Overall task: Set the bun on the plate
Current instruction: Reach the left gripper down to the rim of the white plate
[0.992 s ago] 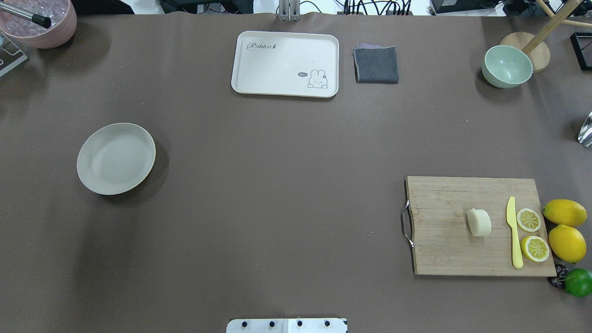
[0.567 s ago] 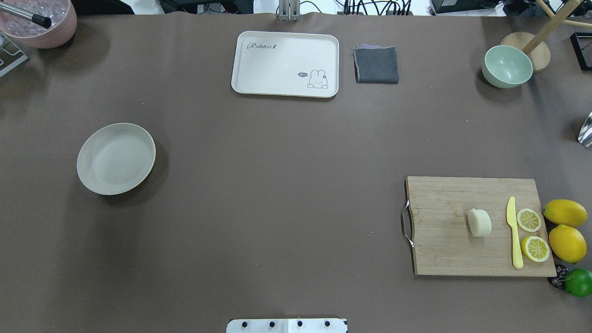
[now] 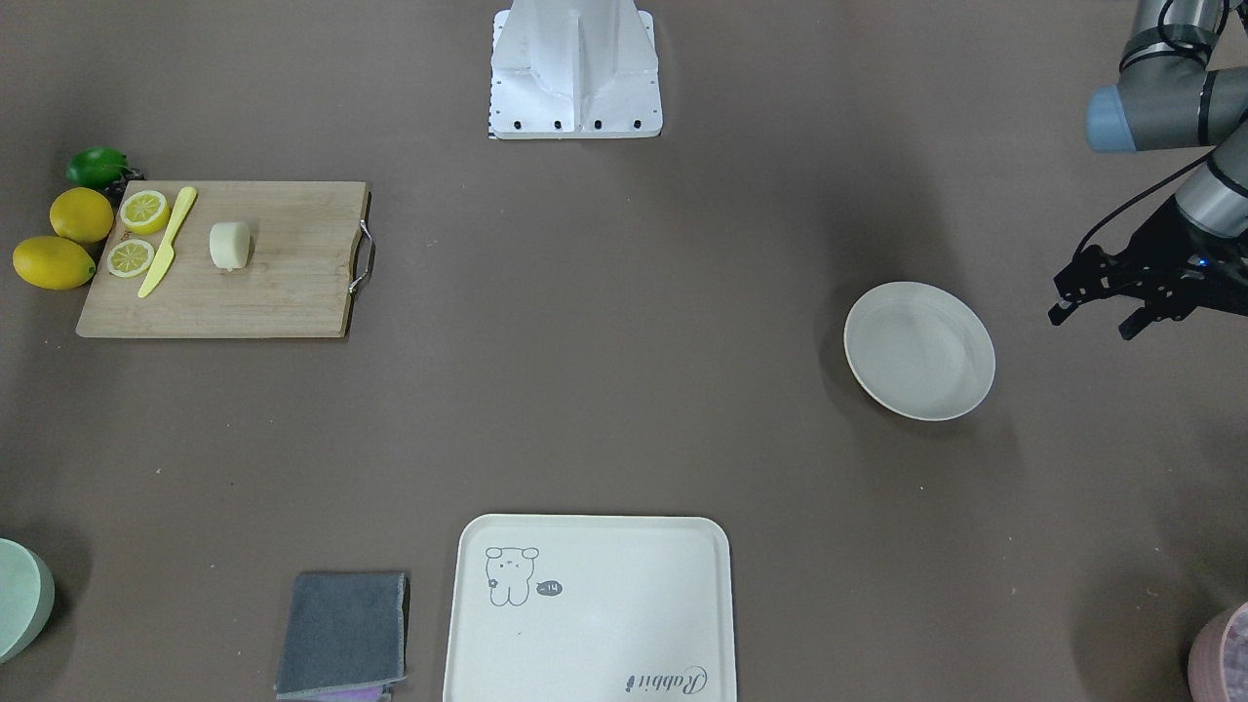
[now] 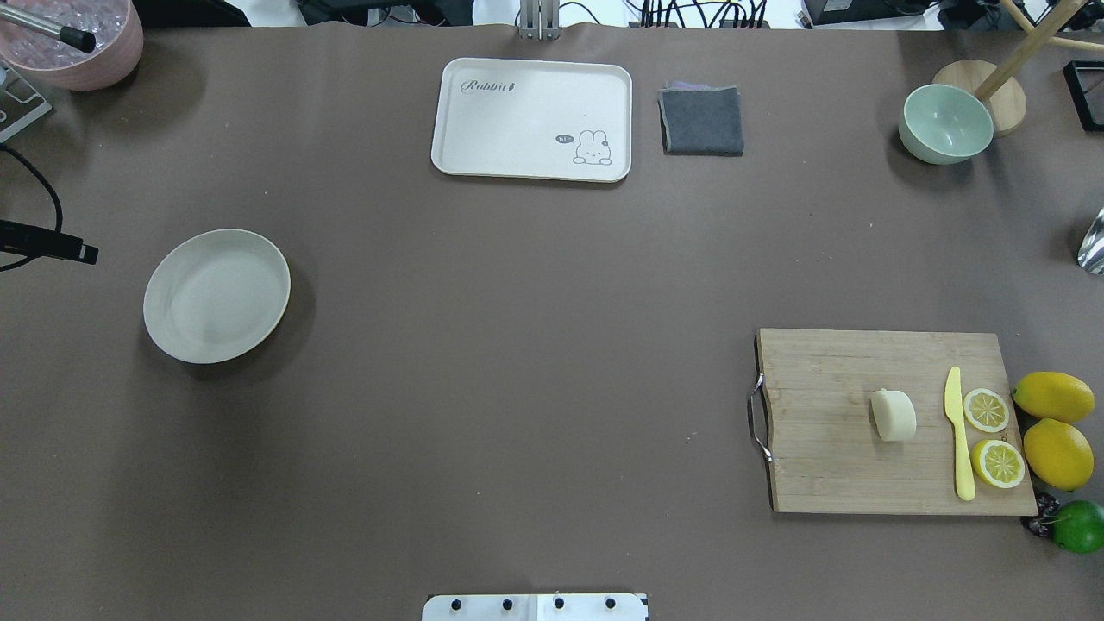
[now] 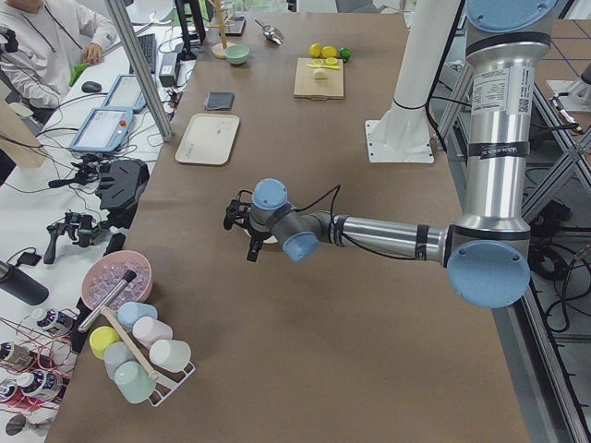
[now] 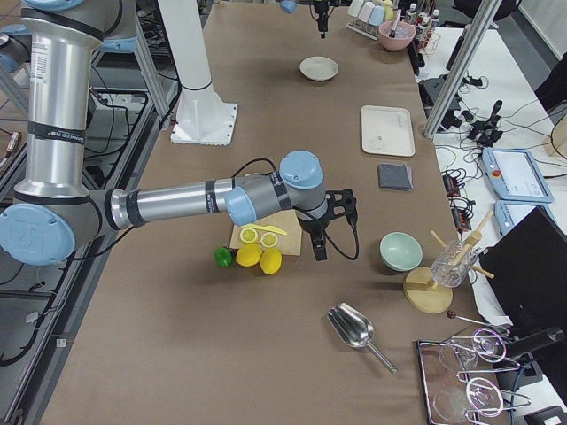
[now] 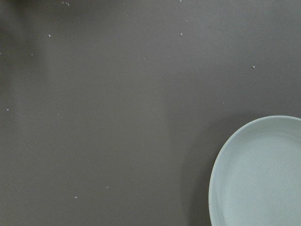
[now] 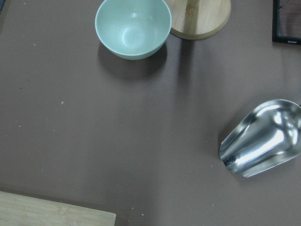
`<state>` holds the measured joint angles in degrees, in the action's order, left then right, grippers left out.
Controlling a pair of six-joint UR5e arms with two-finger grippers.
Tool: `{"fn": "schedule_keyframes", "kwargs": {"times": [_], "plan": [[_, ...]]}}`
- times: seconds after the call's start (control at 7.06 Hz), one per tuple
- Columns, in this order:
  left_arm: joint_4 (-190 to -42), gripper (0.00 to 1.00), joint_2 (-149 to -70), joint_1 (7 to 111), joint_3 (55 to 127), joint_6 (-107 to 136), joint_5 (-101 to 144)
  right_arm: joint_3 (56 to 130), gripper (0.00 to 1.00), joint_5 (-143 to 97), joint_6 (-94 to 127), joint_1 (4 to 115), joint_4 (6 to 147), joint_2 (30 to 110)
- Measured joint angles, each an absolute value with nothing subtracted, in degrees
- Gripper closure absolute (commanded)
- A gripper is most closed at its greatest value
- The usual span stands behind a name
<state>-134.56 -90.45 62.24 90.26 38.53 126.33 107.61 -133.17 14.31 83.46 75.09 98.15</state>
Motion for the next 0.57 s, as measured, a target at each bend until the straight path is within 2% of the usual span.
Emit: {"fn": "schedule_keyframes", "kwargs": {"times": [0.14,0.42,0.57], "plan": [[-136.98,0.12,-92.17,60.44,86.97,39.24,126.19,107.59,0.0,-133.21,14.38,83.26,74.8,98.21],[-141.71,0.36,-94.4,56.83,82.99,43.71,126.13,107.58,0.0,-133.24,14.41,83.17,73.62,98.48],[-143.01,0.42,-94.74,55.66,82.28,45.24,126.11,107.55,0.0,-133.2,14.41,83.15,73.22,98.61]]}}
